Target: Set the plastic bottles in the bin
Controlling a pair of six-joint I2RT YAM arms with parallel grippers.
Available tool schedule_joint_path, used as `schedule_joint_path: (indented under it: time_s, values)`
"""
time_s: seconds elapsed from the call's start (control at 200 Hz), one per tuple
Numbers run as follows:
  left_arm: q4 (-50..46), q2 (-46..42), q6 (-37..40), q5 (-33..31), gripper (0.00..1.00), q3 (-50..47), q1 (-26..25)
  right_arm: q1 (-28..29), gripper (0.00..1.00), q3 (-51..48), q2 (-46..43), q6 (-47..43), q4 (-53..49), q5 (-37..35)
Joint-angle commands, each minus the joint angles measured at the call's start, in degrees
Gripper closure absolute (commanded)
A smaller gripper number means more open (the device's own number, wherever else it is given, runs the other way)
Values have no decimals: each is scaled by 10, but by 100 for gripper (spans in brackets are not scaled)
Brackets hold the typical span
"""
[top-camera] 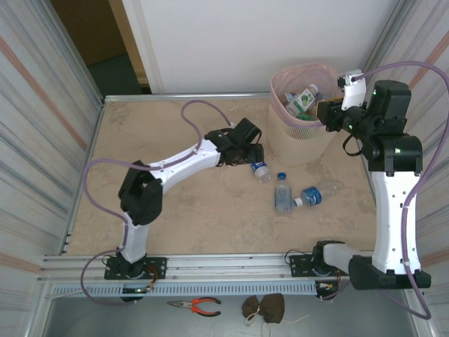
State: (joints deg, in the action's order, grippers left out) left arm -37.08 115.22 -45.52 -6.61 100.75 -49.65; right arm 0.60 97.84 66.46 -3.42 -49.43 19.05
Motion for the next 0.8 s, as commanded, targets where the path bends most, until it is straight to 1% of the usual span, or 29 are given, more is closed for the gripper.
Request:
schedule_joint_path:
  time_s: [0.0,0.18,0.431,0.566,0.792]
  values:
    - [-51,37,-20,-1,16,51,-12,-6,78,-8,-19,11,-2,-5]
    - [-63,109,-31,20,15,102,-17,-8,78,-14,-33,13,-6,-5]
    - [-70,167,-38,50,14,136,-18,-9,78,-8,-46,9,-14,-14]
    - [-70,175,-38,57,15,126,-20,-9,78,-10,-45,13,-15,-11]
    - [-55,163,-39,61,22,89,-25,-8,78,-20,-46,19,-8,-7]
